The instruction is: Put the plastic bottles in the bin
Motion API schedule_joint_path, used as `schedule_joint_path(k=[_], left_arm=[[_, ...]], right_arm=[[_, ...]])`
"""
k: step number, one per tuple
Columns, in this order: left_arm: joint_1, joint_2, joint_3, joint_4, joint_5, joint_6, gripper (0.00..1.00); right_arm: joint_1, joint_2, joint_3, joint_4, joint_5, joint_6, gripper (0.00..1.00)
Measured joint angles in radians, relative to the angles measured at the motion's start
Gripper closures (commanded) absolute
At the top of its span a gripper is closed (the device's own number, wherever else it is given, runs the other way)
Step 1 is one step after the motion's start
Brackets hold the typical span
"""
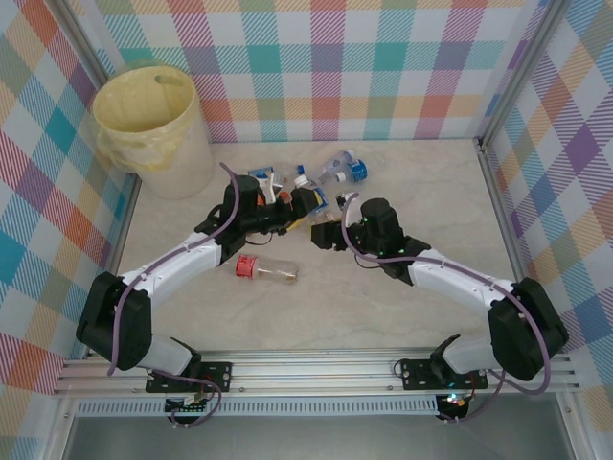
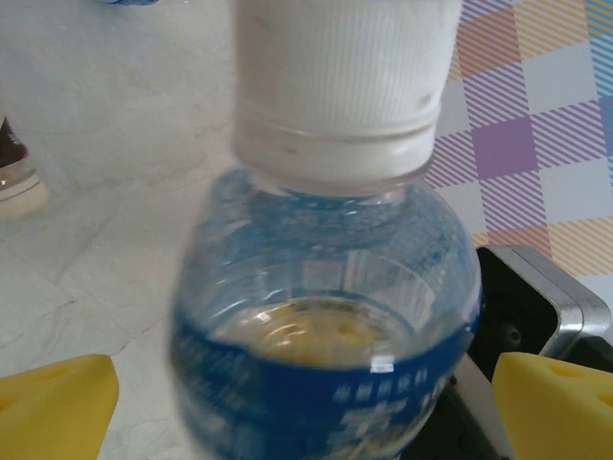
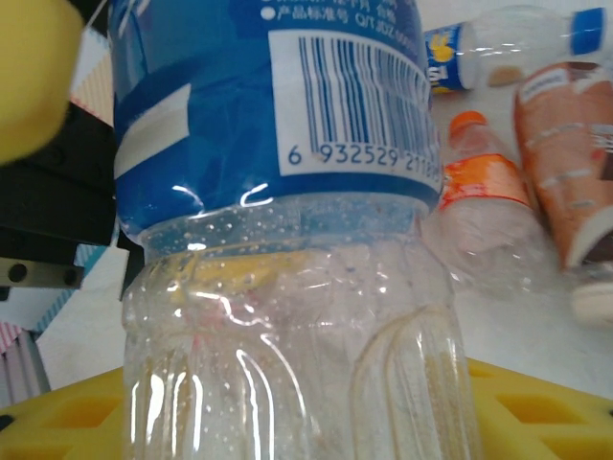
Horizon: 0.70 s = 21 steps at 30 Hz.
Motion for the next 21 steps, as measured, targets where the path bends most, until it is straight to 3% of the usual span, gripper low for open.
schedule_joint_path(k=[3, 10, 14, 17, 21], left_arm=[[-0.002, 0.000, 0.006, 0.006, -0.027, 0.001, 0.01], [-0.002, -0.001, 0.023, -0.030, -0.092, 0.042, 0.19], [0.000, -0.009, 0.039, -0.074, -0.128, 0.077, 0.24], [0.000, -0.023, 0.040, -0.095, -0.156, 0.083, 0.24], [-0.001, -0.032, 0.041, -0.108, -0.175, 0.087, 0.27]], right_arm=[[0.010, 0.038, 0.027, 0.018, -0.028, 0.012, 0.50], [0.015, 0.099, 0.100, 0.035, -0.093, 0.046, 0.48], [0.014, 0.139, 0.151, 0.028, -0.137, 0.053, 0.46], [0.014, 0.154, 0.168, 0.026, -0.164, 0.052, 0.39], [0.015, 0.153, 0.173, 0.008, -0.172, 0.041, 0.21]])
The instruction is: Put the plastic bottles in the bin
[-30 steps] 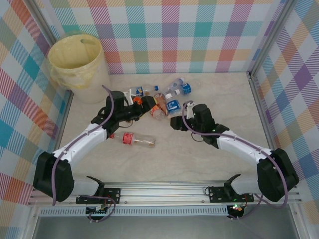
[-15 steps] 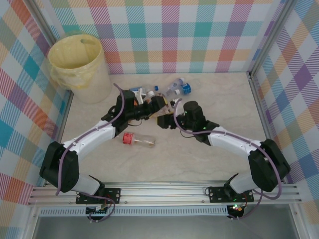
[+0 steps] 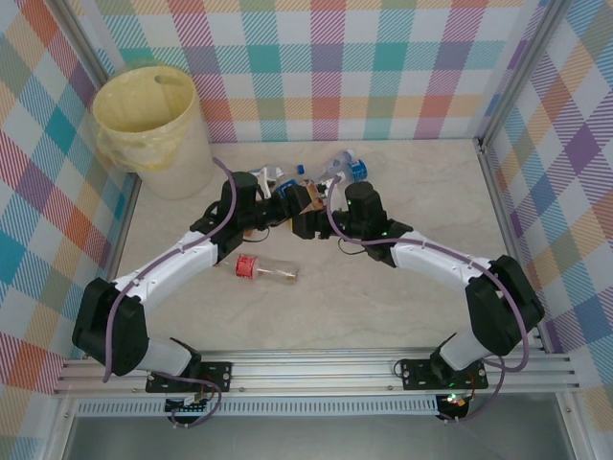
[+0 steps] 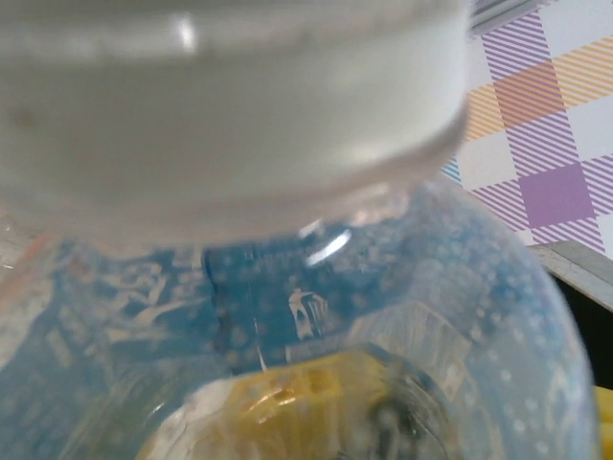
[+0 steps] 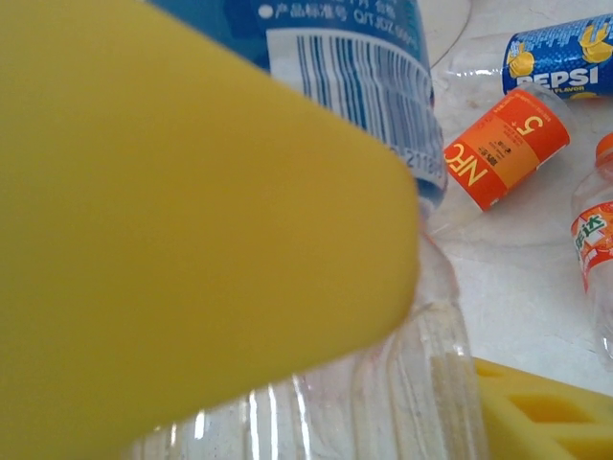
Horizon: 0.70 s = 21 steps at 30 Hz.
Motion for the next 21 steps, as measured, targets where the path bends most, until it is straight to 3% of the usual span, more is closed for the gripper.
schedule_joint_path(k=[5, 14, 21], left_arm=[[0.000, -0.003, 0.004, -0.039, -0.033, 0.010, 0.30], [0.032, -0.065, 0.062, -0.146, -0.153, 0.042, 0.32], [0.103, -0.088, 0.160, -0.256, -0.306, 0.076, 0.32]], right_arm=[[0.000, -0.043, 0.003, -0.085, 0.013, -0.062, 0.00], [0.000, -0.213, -0.004, -0.171, 0.141, -0.137, 0.00], [0.000, -0.303, -0.055, -0.190, 0.384, -0.123, 0.00]])
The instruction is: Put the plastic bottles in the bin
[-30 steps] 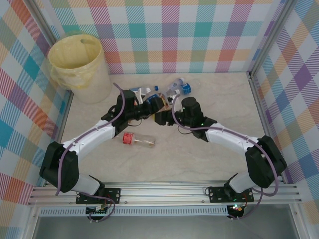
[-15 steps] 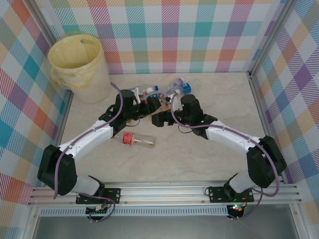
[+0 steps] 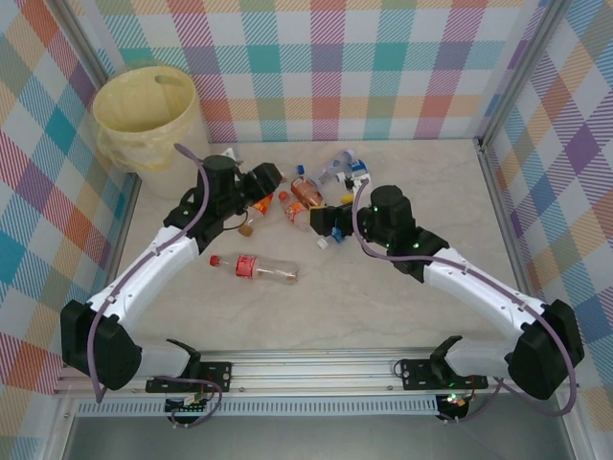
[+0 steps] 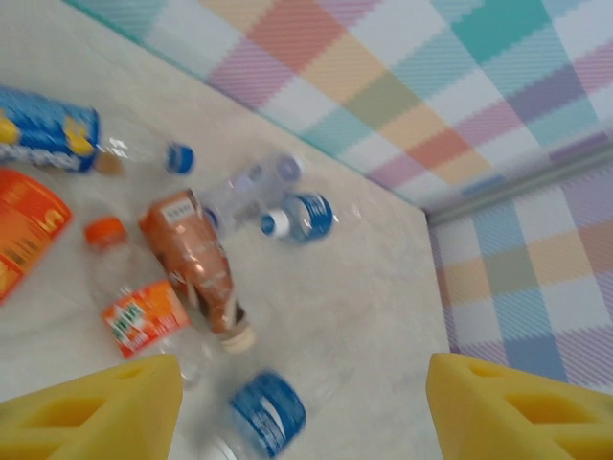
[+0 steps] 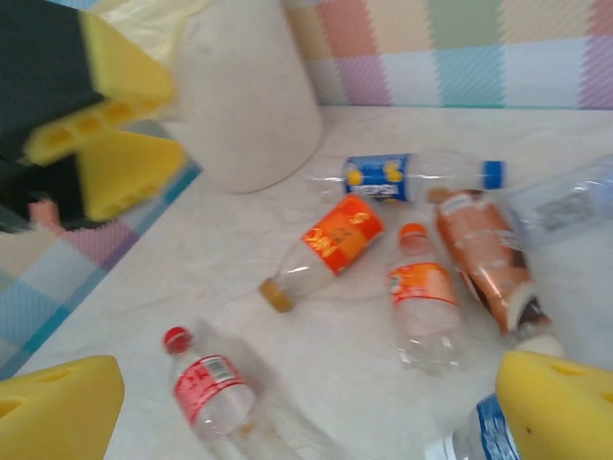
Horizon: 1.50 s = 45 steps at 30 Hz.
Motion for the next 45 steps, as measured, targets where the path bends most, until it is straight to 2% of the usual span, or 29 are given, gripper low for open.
schedule_joint_path(k=[6, 11, 14, 17, 21, 24, 26, 29, 34, 41, 45], left_arm=[[0.038, 0.001, 0.092, -0.051, -0.066, 0.040, 0.33], [0.055, 0.034, 0.123, -0.083, -0.068, 0.039, 0.32], [0.055, 0.069, 0.102, -0.096, -0.049, 0.016, 0.25], [0.057, 0.085, 0.072, -0.136, -0.040, 0.002, 0.15], [0.069, 0.084, 0.038, -0.171, -0.034, -0.007, 0.00], [0.082, 0.063, -0.009, -0.185, -0.033, -0.008, 0.00], [0.089, 0.045, -0.036, -0.197, -0.034, -0.008, 0.00], [0.102, 0.021, -0.058, -0.213, -0.034, -0.008, 0.00], [0.119, 0.002, -0.067, -0.226, -0.034, -0.008, 0.00], [0.122, -0.002, -0.077, -0.234, -0.034, -0.007, 0.00], [0.125, -0.002, -0.085, -0.234, -0.032, -0.008, 0.00]], right_arm=[[-0.001, -0.023, -0.032, -0.015, 0.101, 0.004, 0.00], [-0.020, 0.035, -0.031, -0.045, 0.105, 0.017, 0.00], [-0.024, 0.111, -0.014, -0.126, 0.117, 0.022, 0.00], [-0.046, 0.187, 0.039, -0.274, 0.191, 0.100, 0.00], [-0.185, 0.201, 0.047, -0.420, 0.226, 0.233, 0.00], [-0.288, 0.227, 0.057, -0.520, 0.271, 0.308, 0.00], [-0.319, 0.269, 0.070, -0.573, 0.288, 0.348, 0.00], [-0.320, 0.330, 0.071, -0.613, 0.319, 0.405, 0.00], [-0.319, 0.332, 0.071, -0.607, 0.340, 0.469, 0.00], [-0.319, 0.312, 0.071, -0.576, 0.317, 0.441, 0.00], [-0.319, 0.299, 0.097, -0.640, 0.305, 0.418, 0.00]])
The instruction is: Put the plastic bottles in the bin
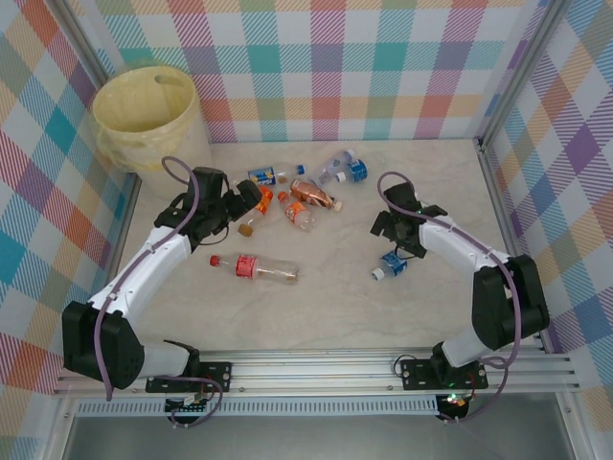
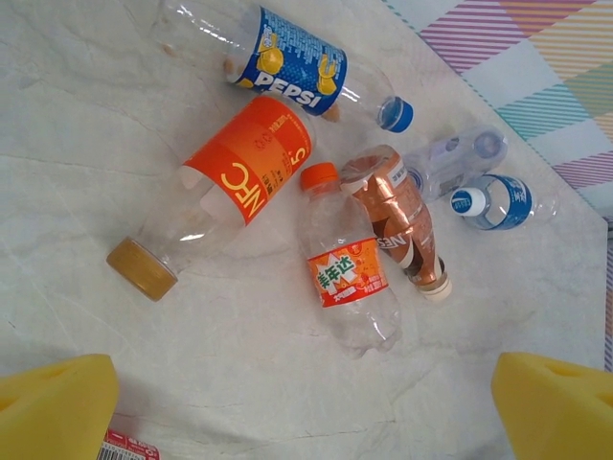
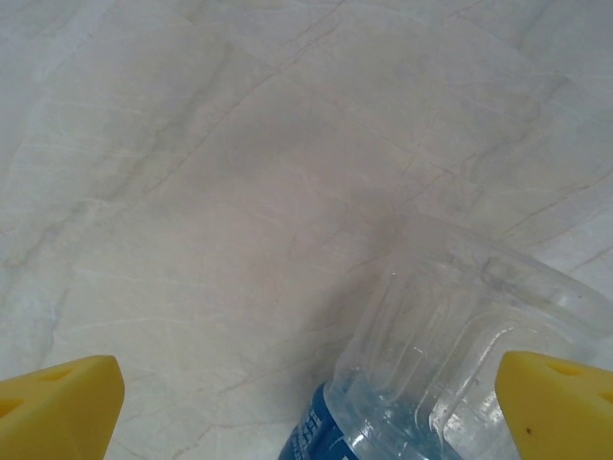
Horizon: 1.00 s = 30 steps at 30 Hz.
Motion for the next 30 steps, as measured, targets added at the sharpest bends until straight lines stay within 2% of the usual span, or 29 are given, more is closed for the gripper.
schedule_joint_path(k=[5, 9, 15, 21, 24, 30], left_arm=[[0.003, 0.000, -0.003, 0.002, 0.009, 0.000, 0.00], [0.013, 0.000, -0.029, 0.003, 0.014, 0.000, 0.00], [0.030, 0.000, -0.064, 0.002, 0.022, 0.000, 0.00], [0.031, 0.000, -0.073, 0.003, 0.024, 0.000, 0.00], [0.032, 0.000, -0.073, 0.003, 0.024, 0.000, 0.00], [0.037, -0.008, -0.077, 0.003, 0.024, 0.000, 0.00]], right_arm=[[0.002, -0.096, 0.006, -0.101, -0.003, 0.068, 0.00], [0.005, -0.177, -0.079, -0.136, -0.044, 0.183, 0.00], [0.006, -0.138, -0.180, -0.195, -0.075, 0.317, 0.00], [0.006, -0.099, -0.196, -0.177, -0.075, 0.337, 0.01], [0.006, -0.055, -0.196, -0.150, -0.077, 0.342, 0.06], [0.006, -0.024, -0.228, -0.087, -0.081, 0.380, 0.23]])
